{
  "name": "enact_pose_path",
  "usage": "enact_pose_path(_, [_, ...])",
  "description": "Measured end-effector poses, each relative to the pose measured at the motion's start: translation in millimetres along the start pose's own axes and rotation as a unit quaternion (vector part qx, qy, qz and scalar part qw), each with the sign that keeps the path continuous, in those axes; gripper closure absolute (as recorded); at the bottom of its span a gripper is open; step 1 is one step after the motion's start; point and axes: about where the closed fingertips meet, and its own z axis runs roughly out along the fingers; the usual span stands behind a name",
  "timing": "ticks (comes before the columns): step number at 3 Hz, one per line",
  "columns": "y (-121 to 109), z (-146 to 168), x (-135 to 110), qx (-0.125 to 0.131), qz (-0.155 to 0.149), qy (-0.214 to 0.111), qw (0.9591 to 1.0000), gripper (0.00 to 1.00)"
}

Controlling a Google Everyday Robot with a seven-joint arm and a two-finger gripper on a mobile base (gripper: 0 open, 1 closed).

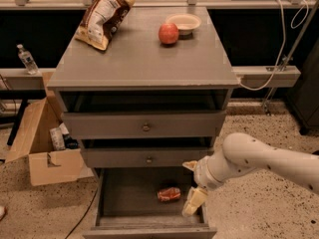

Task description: Pick coke can from bottom drawer and place on counter

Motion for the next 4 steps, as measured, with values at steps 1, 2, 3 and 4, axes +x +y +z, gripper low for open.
enact_pose_path(1, [-17, 45, 26, 0.002, 0.006, -0.005, 1.0, 0.0])
enact_pose_path(2, [-26, 100, 53, -0.018, 0.026, -0.015, 0.9994, 0.0])
enact_pose_path(3, [-26, 100, 53, -0.018, 0.026, -0.015, 0.9994, 0.0])
enact_pose_path(4, [-39, 115, 72, -0.013, 0.03, -0.02, 0.9993, 0.0])
